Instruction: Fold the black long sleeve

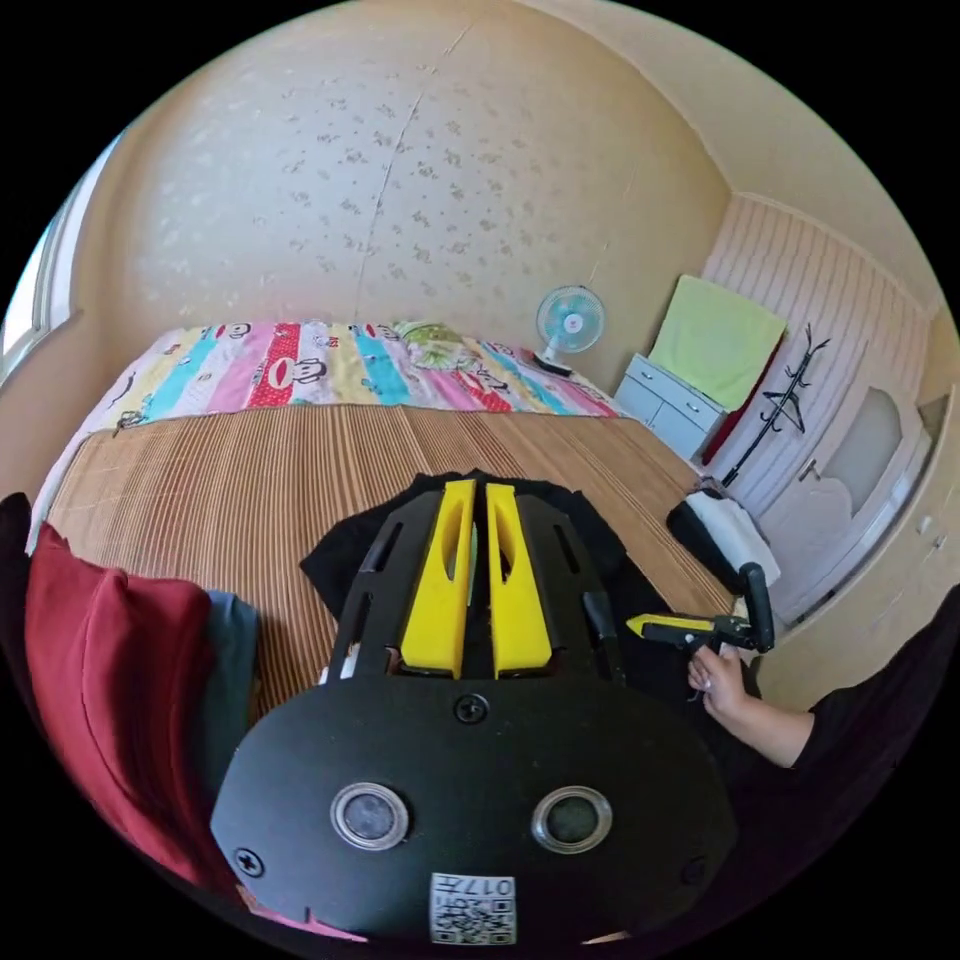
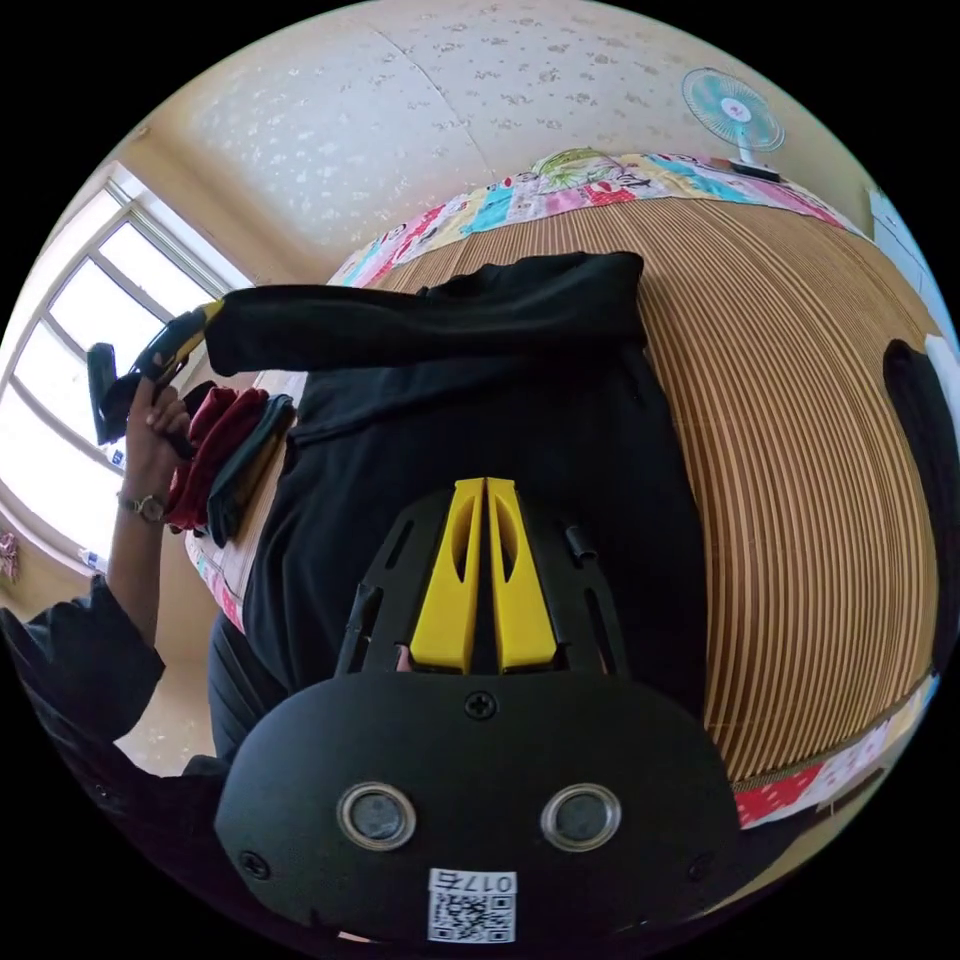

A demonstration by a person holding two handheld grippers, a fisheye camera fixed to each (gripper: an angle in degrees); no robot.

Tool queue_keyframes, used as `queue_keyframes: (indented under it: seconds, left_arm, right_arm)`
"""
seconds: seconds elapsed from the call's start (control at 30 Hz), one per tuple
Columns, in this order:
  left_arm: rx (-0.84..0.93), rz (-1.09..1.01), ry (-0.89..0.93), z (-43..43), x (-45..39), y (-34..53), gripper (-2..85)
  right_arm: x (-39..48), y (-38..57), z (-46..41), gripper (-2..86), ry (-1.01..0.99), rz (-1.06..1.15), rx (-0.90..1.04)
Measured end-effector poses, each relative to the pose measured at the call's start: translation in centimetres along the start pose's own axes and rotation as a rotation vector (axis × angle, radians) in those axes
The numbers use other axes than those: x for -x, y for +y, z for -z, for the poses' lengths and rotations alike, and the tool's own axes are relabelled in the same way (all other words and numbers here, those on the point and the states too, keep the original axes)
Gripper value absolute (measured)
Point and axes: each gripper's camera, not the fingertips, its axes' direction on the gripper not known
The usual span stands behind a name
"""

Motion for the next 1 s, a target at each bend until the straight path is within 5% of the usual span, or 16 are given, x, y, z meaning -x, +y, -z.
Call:
queue_keyframes:
  seconds: [0.13, 0.23, 0.4, 0.5, 0.6, 0.63, 0.73, 1.0]
  left_arm:
    - [0.297, 0.321, -0.159, -6.1, 7.4, 3.4, 6.1]
    - [0.187, 0.446, -0.009, -4.8, 8.9, 7.8, 8.6]
    - [0.064, 0.320, 0.015, -2.6, 4.7, 7.4, 7.8]
    - [0.205, 0.235, 0.004, -6.9, 2.7, 6.0, 6.6]
    - [0.384, 0.195, -0.122, -12.1, 3.3, 6.1, 0.9]
    - [0.350, 0.190, -0.117, -11.6, 3.5, 6.1, 0.1]
    - [0.323, 0.226, -0.225, -8.7, 2.3, 6.0, -0.8]
    - [0.310, 0.237, -0.149, 2.0, -5.8, 16.6, -1.0]
  right_arm:
    - [0.0, -1.1, 0.6, 0.7, 0.031, 0.004, -0.025]
    - [-0.2, -3.6, 2.1, 0.7, 0.065, -0.004, -0.078]
    - [0.1, -10.3, 4.3, 0.6, 0.093, 0.005, -0.196]
    - [0.2, -14.9, 1.8, 0.5, 0.156, 0.026, -0.187]
    - [-1.7, -19.2, -8.1, 0.5, 0.410, 0.158, 0.188]
    - [-1.8, -18.9, -7.5, 0.4, 0.406, 0.244, 0.074]
    - [-2.9, -20.9, -5.8, 0.4, 0.348, 0.159, 0.171]
    - [-0.7, -5.6, 5.3, 0.5, 0.139, 0.063, 0.002]
